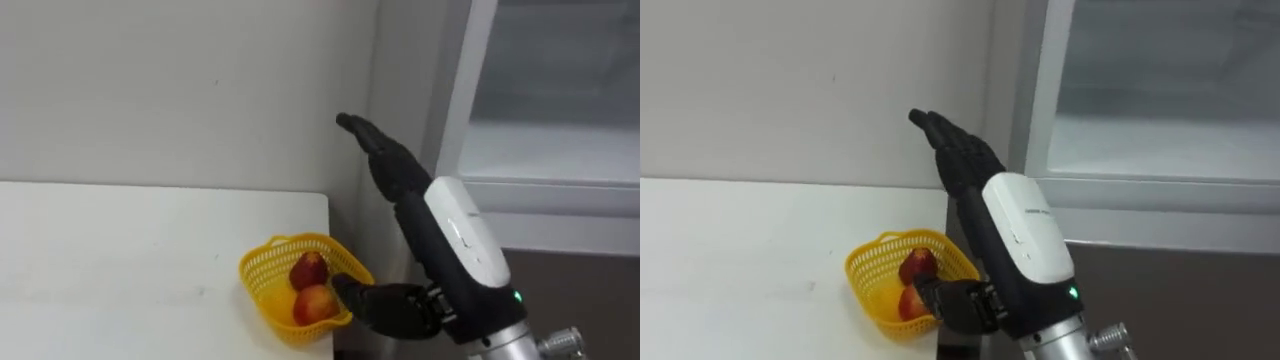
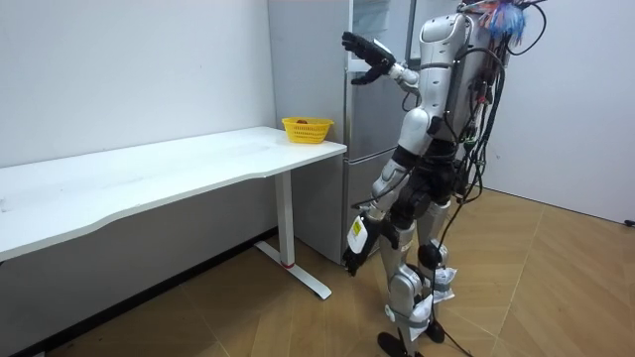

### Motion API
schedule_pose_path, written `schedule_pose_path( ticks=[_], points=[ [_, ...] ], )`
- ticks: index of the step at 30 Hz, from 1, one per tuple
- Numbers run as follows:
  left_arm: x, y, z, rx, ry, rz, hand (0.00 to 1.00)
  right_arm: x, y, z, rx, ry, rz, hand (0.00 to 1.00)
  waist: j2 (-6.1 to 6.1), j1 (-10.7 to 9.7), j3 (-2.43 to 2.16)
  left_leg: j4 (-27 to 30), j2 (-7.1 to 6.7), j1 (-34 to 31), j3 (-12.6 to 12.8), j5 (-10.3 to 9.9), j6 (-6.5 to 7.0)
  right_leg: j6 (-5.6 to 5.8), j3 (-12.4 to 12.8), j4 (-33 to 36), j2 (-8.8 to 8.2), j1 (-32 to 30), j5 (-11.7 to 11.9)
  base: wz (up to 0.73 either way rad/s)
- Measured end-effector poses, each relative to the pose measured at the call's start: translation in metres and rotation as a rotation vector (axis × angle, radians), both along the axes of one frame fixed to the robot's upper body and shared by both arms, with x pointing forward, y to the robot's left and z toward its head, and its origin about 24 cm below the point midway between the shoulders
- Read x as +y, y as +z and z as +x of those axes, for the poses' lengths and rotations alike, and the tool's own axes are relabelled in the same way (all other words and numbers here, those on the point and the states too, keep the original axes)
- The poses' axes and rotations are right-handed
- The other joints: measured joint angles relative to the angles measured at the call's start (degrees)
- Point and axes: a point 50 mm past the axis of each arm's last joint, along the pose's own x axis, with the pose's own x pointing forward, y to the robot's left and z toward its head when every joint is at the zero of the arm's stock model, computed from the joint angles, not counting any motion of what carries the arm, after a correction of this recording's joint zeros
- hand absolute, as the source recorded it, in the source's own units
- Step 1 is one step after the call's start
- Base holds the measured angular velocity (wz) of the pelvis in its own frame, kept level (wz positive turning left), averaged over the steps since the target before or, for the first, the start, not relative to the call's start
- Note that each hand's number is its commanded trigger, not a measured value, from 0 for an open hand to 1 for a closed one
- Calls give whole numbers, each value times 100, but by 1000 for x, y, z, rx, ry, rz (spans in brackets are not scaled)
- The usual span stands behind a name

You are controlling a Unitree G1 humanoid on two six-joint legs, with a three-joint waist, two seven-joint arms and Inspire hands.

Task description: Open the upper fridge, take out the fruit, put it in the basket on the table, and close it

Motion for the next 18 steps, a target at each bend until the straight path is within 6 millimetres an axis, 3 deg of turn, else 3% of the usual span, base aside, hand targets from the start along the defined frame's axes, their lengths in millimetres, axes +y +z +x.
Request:
schedule_pose_path(
  ticks=[6, 12, 18],
  points=[
    [-1, -2, -16, 21, 13, 16, 0, -14, -21, -13, 117, -35, 23, 0, 6, -235, -30, 4, -3, -4, 147, 2, 4, 5, 154, 20, 10, -85, 1, -13],
    [-1, -3, -28, 51, 24, 10, 0, -29, -19, -19, 108, -102, 36, 0, 19, -377, -73, -6, 20, 45, 258, 1, 3, 8, 267, 17, 42, -88, 5, -9],
    [-2, -3, -35, 50, 88, -16, 0, -46, -25, -28, 90, -208, 102, 0, 15, -597, -67, -54, 21, 91, 287, -1, 2, 11, 325, 13, 57, -74, 0, -3]
  ],
)
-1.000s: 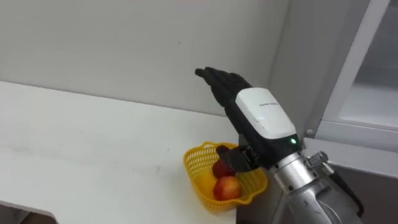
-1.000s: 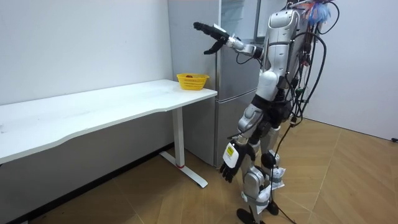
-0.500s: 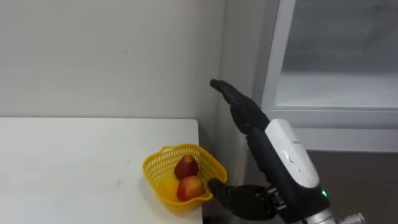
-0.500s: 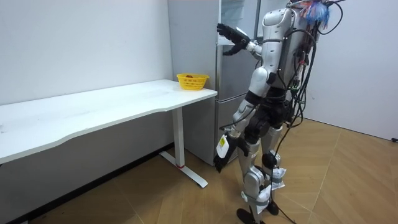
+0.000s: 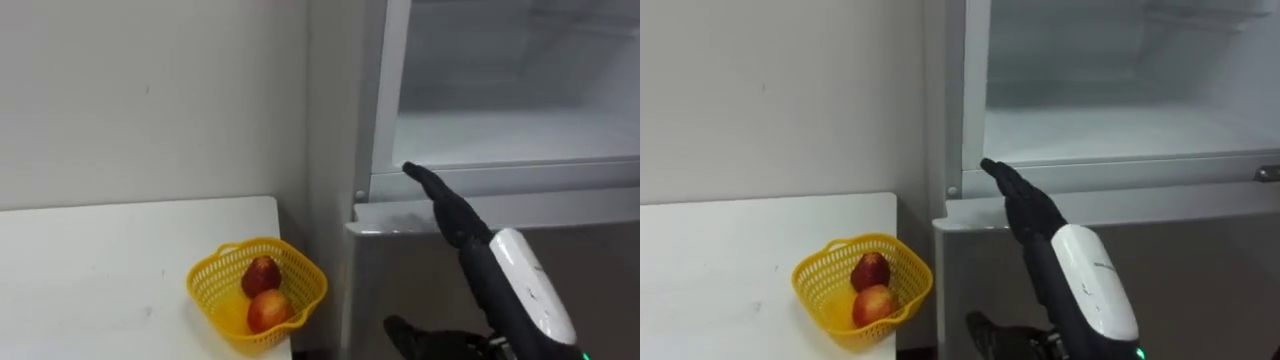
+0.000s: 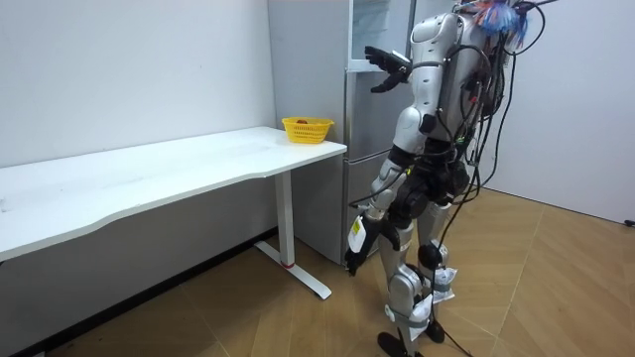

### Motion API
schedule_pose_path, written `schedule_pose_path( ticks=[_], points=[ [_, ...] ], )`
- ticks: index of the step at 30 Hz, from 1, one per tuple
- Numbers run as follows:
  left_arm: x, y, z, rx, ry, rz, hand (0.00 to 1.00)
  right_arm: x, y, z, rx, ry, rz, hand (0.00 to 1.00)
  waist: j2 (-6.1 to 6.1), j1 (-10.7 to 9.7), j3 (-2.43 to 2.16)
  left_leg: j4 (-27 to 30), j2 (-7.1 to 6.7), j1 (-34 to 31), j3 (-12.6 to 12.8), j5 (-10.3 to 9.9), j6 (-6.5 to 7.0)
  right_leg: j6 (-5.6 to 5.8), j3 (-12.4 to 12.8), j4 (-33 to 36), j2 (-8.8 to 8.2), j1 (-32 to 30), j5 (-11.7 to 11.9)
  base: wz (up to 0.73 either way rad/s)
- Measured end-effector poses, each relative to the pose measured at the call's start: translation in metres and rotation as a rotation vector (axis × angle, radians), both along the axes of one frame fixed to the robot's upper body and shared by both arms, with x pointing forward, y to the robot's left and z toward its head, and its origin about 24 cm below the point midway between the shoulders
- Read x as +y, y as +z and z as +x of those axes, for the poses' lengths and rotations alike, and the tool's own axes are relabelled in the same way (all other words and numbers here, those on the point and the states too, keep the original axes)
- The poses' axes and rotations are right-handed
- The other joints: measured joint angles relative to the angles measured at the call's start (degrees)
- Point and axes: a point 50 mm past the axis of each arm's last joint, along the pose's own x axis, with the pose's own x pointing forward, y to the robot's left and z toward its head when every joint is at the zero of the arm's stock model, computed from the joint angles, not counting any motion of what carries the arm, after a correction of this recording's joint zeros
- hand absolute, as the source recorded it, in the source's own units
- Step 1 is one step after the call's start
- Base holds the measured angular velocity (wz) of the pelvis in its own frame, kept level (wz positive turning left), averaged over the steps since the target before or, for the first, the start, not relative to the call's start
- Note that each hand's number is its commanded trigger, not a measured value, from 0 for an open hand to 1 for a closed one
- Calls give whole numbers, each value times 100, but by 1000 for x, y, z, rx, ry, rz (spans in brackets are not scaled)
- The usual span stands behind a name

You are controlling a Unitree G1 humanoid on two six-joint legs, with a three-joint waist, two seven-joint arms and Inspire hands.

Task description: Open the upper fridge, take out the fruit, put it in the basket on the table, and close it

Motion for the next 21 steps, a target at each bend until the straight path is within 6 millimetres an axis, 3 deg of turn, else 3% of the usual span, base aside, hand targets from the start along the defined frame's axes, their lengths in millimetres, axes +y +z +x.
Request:
schedule_pose_path(
  ticks=[7, 12, 15, 21],
  points=[
    [3, 0, -17, 12, 94, 15, 0, -35, -31, -23, 85, -201, 100, 0, 36, -189, 12, -23, 12, 63, 94, -15, -1, 3, 126, -4, 28, 13, 3, -8],
    [4, 1, -18, -3, 119, 15, 0, -70, -78, -47, 249, -438, 194, 0, 121, -327, 33, -33, 6, 84, 143, -40, 7, 27, 224, 0, 43, -7, -15, -7],
    [4, 1, -16, -13, 118, 14, 0, -88, -94, -58, 288, -565, 265, 0, 190, -357, 32, -33, -1, 105, 161, -54, 16, 38, 258, 12, 42, -15, -22, -6],
    [5, 2, -16, -39, 145, 26, 0, -109, -142, -83, 474, -770, 424, 0, 161, -437, 27, -32, 7, 102, 281, -57, 12, 28, 324, 159, 41, -117, -76, -7]
  ],
)
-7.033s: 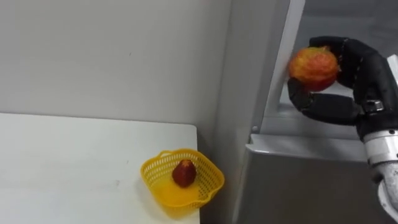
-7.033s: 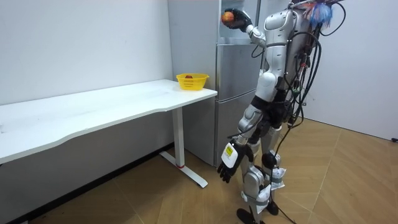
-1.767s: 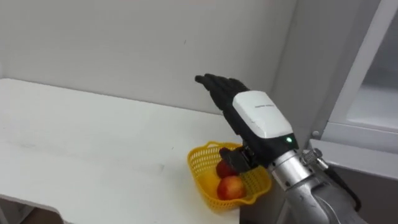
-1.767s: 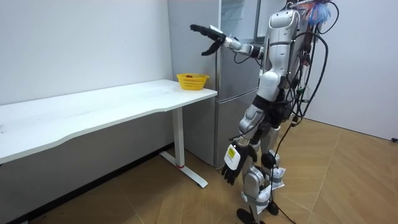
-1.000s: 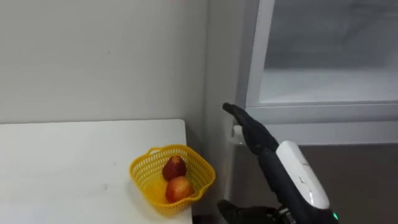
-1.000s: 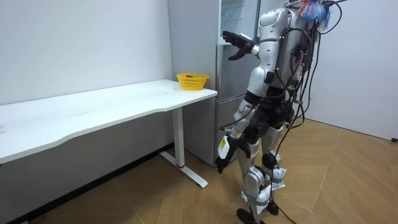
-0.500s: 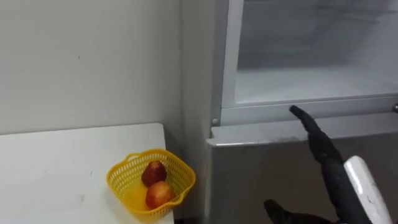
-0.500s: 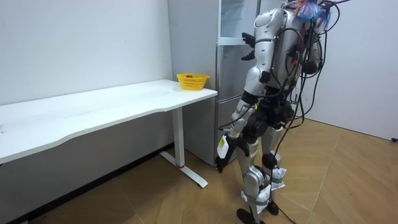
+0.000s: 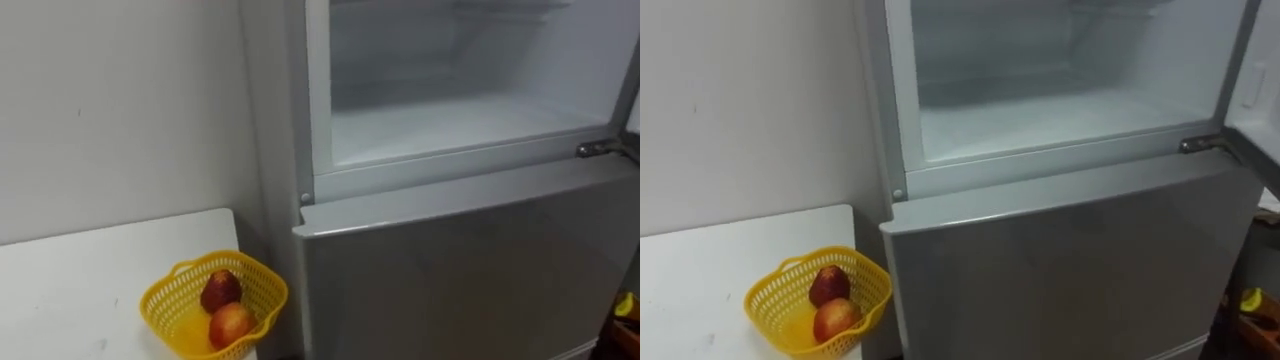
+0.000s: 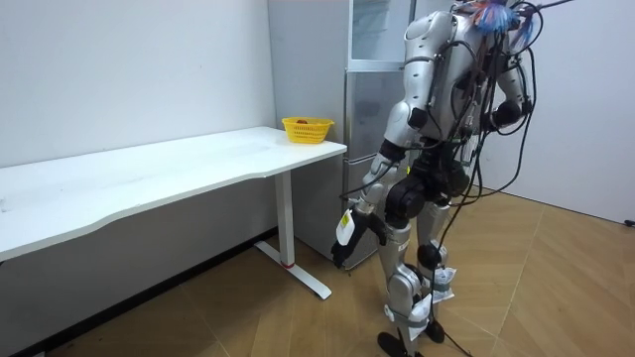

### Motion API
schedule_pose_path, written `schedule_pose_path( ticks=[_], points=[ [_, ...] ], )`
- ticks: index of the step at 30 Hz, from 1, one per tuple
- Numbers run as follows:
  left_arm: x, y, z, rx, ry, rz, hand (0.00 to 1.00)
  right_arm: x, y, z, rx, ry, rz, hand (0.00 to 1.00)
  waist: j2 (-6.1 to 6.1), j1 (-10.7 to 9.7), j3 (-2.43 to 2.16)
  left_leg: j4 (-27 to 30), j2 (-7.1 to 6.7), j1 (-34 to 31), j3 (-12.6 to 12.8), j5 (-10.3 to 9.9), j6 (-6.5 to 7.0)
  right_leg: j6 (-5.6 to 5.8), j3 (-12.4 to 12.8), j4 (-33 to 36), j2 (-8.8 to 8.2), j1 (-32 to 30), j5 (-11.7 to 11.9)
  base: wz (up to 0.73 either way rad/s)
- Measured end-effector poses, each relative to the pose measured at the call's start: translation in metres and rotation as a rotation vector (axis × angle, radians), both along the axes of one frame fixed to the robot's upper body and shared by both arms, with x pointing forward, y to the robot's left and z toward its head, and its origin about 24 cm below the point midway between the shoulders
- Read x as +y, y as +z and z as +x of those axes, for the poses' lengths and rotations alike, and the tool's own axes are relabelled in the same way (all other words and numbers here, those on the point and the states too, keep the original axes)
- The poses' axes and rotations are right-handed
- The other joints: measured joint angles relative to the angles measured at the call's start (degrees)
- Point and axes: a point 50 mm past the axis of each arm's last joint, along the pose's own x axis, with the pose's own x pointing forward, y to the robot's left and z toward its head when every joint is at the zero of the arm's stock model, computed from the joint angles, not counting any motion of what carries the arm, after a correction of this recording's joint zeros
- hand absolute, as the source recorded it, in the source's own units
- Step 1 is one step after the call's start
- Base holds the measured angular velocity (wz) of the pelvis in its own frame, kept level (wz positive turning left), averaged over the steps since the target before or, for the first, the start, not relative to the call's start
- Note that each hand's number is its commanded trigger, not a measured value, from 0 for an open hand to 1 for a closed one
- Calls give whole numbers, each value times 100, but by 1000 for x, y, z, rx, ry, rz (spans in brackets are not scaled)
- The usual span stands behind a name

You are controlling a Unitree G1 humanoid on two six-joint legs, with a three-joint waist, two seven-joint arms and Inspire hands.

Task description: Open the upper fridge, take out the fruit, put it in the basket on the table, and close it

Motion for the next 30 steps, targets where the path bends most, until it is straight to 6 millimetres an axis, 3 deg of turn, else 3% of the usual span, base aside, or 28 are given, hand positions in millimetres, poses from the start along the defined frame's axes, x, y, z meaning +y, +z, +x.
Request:
schedule_pose_path(
  ticks=[5, 9, 11, 16, 18, 21, 24, 28, 30],
  points=[
    [-1, 1, 1, -11, 7, -4, 0, -13, -31, -22, 93, -188, 158, 0, -73, -40, 7, 7, -5, 18, -15, -3, -1, 4, -37, 9, -19, 27, -17, 2],
    [-1, 1, -3, -5, 15, -3, 0, -21, -75, -58, 245, -457, 364, 0, -145, -18, 23, -1, -4, 22, -50, -5, 2, 9, -50, -58, -15, 37, -13, 6],
    [1, 1, -6, -6, 40, -3, 0, -26, -87, -75, 267, -608, 471, 0, -167, -75, 12, 7, -11, 5, -101, -8, 6, 12, -70, -66, -21, 36, -13, 7],
    [12, 5, -15, -12, 146, 23, 0, -35, -103, -113, 201, -1004, 707, 0, -181, -216, 6, 33, -17, 15, -137, -12, 8, 18, -91, -60, -29, 102, -36, 4],
    [15, 6, -14, -24, 167, 32, 0, -38, -107, -129, 110, -1209, 821, 0, -162, -357, 21, 39, -31, 15, -167, -12, 8, 25, -139, -55, -45, 108, -56, 12],
    [18, 8, -11, -46, 188, 41, 0, -42, -108, -141, -29, -1419, 936, 0, -203, -399, 14, 16, -27, 16, -167, -13, 8, 27, -130, -43, -42, 95, -80, 1],
    [24, 11, -10, -71, 213, 59, 0, -48, -105, -148, -150, -1570, 983, 0, -267, -428, 2, 31, -23, 11, -157, -18, 3, 19, -121, -16, -39, 67, -83, 0],
    [31, 14, -10, -73, 244, 80, 0, -59, -98, -132, -275, -1656, 1025, 0, -350, -496, 11, 37, -38, -15, -122, -17, 4, 12, -86, 159, -58, -20, -124, -7],
    [33, 15, -6, -91, 242, 84, 0, -72, -85, -116, -407, -1674, 1068, 0, -380, -544, 4, 43, -50, -47, -135, -17, 7, 18, -75, 173, -64, -88, -137, 0]
  ],
)
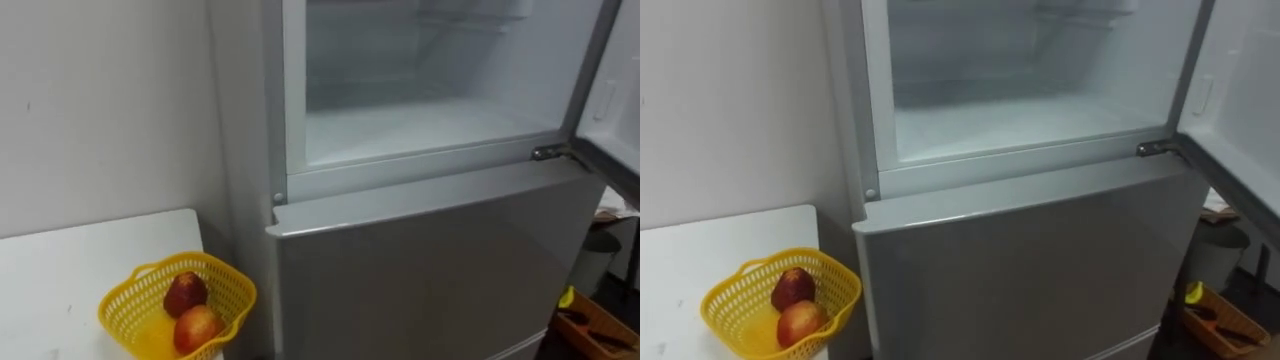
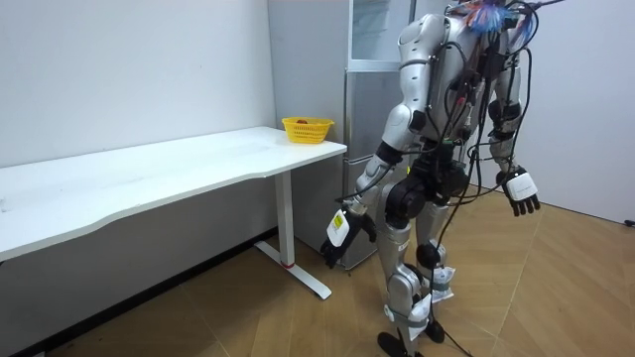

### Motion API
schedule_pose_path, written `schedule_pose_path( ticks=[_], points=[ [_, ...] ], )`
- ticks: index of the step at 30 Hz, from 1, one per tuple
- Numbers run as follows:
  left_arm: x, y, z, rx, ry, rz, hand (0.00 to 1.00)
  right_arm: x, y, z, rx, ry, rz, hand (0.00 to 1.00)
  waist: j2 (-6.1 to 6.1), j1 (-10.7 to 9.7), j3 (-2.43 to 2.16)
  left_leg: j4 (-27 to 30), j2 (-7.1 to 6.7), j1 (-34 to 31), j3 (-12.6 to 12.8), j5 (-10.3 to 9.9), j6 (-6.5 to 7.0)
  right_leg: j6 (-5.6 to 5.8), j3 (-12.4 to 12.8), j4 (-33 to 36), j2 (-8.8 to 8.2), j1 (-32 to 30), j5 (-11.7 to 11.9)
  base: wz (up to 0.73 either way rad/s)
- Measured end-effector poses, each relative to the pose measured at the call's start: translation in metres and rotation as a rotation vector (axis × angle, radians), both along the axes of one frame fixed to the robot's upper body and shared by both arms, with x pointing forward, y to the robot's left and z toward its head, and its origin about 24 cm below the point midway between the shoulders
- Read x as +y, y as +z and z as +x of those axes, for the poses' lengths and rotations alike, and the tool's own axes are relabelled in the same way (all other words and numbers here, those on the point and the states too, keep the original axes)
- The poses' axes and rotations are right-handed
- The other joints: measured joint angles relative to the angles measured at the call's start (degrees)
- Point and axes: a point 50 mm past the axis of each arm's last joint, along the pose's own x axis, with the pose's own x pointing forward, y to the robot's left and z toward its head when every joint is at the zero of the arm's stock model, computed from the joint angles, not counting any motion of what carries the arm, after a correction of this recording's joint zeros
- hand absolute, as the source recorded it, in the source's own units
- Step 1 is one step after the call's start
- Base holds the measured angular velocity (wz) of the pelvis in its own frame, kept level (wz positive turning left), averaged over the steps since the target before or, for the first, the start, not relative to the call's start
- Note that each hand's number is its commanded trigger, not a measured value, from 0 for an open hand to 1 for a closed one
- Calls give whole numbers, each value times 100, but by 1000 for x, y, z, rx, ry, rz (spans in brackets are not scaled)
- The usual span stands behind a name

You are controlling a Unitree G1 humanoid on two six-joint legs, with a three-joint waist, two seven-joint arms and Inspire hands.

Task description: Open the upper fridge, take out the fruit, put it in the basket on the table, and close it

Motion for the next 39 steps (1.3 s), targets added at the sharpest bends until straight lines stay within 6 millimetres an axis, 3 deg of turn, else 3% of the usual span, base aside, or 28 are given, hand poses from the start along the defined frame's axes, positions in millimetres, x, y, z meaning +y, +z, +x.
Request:
schedule_pose_path(
  ticks=[4, 9, 13, 15, 23, 27, 39],
  points=[
    [8, 4, 4, -35, 33, 27, 0, -25, 28, 28, -83, -15, -100, 0, -67, -93, 4, -3, -2, -58, -15, 1, 1, 0, -12, 6, 2, -53, 3, 1],
    [14, 8, 5, -66, 46, 65, 0, -71, 80, 46, -117, -84, -279, 0, -170, -132, 13, 62, -5, -171, -6, 2, 0, -5, -23, -24, 10, -129, 7, 0],
    [18, 10, 13, -87, 11, 93, 0, -89, 114, 59, -91, -79, -430, 0, -255, -123, 19, 80, -13, -245, 3, 9, -12, -20, -21, -65, 35, -142, 17, 0],
    [18, 10, 14, -94, 9, 91, 0, -95, 142, 68, -116, -59, -566, 0, -252, -117, 20, 62, -8, -240, 9, 12, -17, -28, -19, -102, 44, -138, 22, 0],
    [16, 9, 18, -113, 0, 67, 0, -96, 185, 86, -206, -8, -752, 0, -199, -94, -14, 59, -6, -341, 43, 13, -19, -33, -5, -126, 65, -296, 37, -1],
    [15, 6, 9, -76, 6, 56, 0, -88, 220, 98, -261, 49, -918, 0, -184, -74, -21, 55, -4, -325, 41, 13, -19, -39, 4, -122, 82, -238, 43, 0],
    [11, 3, 0, -29, 7, 42, 0, -66, 262, 110, -336, 196, -1171, 0, -215, 112, 2, 68, -2, -247, 0, 17, -26, -37, -28, -137, 46, -183, 41, 1]
  ],
)
